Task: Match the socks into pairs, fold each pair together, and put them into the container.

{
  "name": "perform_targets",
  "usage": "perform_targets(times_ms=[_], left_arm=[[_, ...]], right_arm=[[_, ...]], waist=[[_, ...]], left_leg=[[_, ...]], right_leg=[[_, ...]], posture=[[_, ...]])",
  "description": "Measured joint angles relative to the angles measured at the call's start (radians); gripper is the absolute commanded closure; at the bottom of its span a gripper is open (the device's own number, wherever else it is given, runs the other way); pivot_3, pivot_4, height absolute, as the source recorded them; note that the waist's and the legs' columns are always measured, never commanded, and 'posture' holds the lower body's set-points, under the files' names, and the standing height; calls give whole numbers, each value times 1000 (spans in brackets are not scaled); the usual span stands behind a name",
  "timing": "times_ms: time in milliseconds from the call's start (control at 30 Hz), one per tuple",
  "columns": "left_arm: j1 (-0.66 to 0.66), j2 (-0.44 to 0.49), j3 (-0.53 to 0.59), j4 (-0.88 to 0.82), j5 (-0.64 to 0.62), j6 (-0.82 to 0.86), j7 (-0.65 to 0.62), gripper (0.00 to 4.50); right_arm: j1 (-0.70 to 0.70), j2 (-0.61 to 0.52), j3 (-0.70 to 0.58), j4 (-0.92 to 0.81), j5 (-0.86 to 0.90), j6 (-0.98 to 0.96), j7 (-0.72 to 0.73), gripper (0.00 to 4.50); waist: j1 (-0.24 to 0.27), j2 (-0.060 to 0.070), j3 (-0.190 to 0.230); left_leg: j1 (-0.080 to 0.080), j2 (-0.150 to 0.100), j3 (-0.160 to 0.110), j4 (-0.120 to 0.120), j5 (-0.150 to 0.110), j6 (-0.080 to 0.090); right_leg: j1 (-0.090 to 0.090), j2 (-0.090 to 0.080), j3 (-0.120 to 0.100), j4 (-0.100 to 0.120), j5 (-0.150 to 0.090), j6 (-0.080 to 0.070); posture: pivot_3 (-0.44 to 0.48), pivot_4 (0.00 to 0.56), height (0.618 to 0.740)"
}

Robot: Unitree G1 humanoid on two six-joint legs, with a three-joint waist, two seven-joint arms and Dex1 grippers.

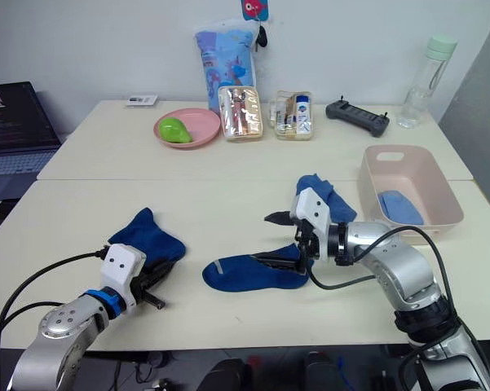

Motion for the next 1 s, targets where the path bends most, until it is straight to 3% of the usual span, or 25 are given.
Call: perform_targets(times_ms=[167, 300, 433, 733, 1000], left_arm=[[-9, 5, 26, -94, -107, 63, -46, 4494], [-73, 68, 21, -216, -181, 173, -71, 4494], [-153, 99, -37, -291, -228, 279, -82, 4494], [-242, 110, -209, -321, -256, 372, -109, 4494], [-278, 111, -229, -330, -283, 395, -135, 4494]], right_arm=[[1, -10, 11, 11, -48, -45, -1, 0], [-13, -10, 36, 53, -96, -90, 5, 0], [-60, -8, 69, 84, -151, -149, 20, 0], [-107, 50, 186, 160, -266, -288, 58, 0], [-114, 78, 194, 185, -285, -316, 74, 0]], waist=[[0, -1, 0], [0, -1, 3], [0, -1, 3], [0, -2, 5], [0, -2, 6]], left_leg=[[-1, 0, 0, 0, 0, 0], [-1, 0, 0, 0, 0, 0], [-1, -1, 0, 0, 0, 0], [-1, -1, -1, 1, 0, -1], [-1, -1, -1, 1, 0, -1]], right_leg=[[0, 0, 0, -1, 0, 0], [0, 0, 0, 0, 0, 0], [0, 0, 0, 0, 0, 0], [0, 0, 0, 0, 0, 0], [0, 0, 0, 0, 0, 0]], posture=[[0, 150, 740], [0, 150, 740], [0, 150, 740], [0, 150, 740], [0, 150, 740]])
